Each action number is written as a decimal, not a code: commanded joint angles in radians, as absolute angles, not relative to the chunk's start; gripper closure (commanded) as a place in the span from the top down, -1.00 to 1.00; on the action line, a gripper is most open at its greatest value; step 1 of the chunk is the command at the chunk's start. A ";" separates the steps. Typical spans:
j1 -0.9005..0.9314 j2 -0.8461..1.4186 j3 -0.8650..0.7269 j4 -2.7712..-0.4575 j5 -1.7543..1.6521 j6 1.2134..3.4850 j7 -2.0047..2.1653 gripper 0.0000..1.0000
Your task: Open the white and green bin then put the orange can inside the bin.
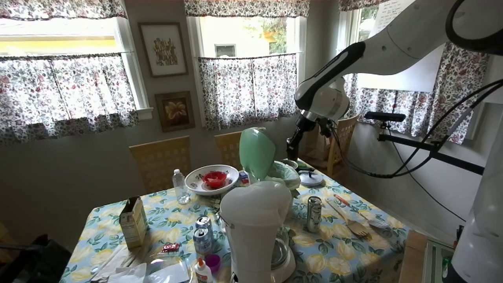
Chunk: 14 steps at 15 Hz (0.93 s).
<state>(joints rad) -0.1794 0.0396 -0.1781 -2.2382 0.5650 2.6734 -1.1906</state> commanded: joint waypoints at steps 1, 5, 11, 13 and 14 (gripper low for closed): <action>-0.187 -0.003 -0.183 -2.298 0.430 2.706 -1.026 1.00; -0.217 -0.012 -0.230 -2.342 0.089 2.669 -0.700 1.00; -0.223 -0.118 -0.234 -2.357 -0.138 2.413 -0.360 1.00; -0.215 -0.162 -0.226 -2.358 -0.094 2.328 -0.339 1.00; -0.210 -0.187 -0.226 -2.364 -0.071 2.297 -0.342 1.00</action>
<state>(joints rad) -0.2209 -0.0894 -0.2341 -2.3288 -0.1000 2.3966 -0.3865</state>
